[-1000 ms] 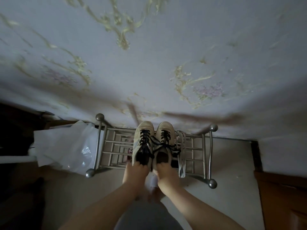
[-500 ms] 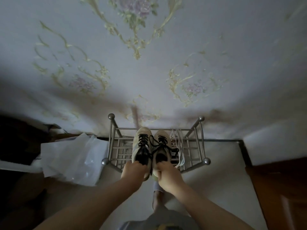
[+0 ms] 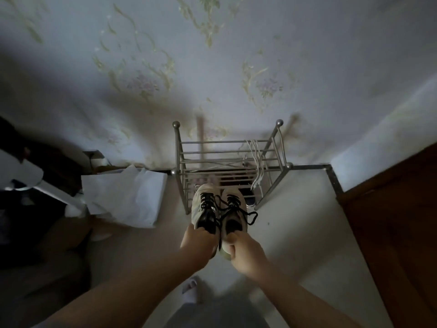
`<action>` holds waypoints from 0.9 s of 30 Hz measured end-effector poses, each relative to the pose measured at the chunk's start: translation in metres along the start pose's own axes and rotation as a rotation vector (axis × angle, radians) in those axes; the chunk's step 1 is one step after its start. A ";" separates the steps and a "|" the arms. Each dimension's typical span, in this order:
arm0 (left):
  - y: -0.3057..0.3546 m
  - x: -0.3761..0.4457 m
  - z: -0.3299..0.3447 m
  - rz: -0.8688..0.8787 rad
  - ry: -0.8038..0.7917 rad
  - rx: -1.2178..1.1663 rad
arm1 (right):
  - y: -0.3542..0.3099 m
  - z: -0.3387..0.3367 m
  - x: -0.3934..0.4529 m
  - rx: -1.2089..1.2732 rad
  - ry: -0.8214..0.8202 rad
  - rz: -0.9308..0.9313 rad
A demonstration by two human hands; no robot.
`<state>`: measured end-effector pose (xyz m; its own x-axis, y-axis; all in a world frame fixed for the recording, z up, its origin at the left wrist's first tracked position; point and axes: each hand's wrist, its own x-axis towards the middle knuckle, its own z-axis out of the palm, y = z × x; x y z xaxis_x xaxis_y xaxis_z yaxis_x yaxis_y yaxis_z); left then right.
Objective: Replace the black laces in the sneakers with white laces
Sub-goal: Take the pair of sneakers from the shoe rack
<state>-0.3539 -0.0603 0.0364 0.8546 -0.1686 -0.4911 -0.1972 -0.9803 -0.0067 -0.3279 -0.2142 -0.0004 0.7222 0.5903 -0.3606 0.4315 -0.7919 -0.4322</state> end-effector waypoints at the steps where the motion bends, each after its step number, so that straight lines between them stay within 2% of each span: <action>1: 0.007 -0.010 0.005 -0.004 0.003 0.000 | -0.002 0.006 -0.012 -0.006 -0.005 0.014; 4: 0.030 -0.041 0.019 -0.015 0.005 -0.003 | -0.008 0.021 -0.047 -0.048 0.006 0.015; 9: 0.080 -0.094 0.046 -0.042 -0.011 0.017 | -0.010 0.049 -0.114 -0.059 0.097 -0.131; 12: 0.110 -0.125 0.067 -0.070 -0.034 0.009 | -0.013 0.069 -0.151 -0.188 0.063 -0.110; 16: 0.136 -0.166 0.098 -0.089 -0.060 -0.005 | -0.028 0.092 -0.199 -0.174 0.019 -0.113; 24: 0.146 -0.246 0.162 -0.056 -0.065 0.014 | -0.074 0.159 -0.267 -0.132 0.062 -0.168; 27: 0.138 -0.283 0.196 -0.046 -0.065 0.004 | -0.103 0.199 -0.286 -0.162 0.044 -0.089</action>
<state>-0.7173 -0.1273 0.0040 0.8296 -0.1161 -0.5462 -0.1605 -0.9865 -0.0340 -0.6865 -0.2702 -0.0173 0.6986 0.6547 -0.2885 0.5740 -0.7536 -0.3203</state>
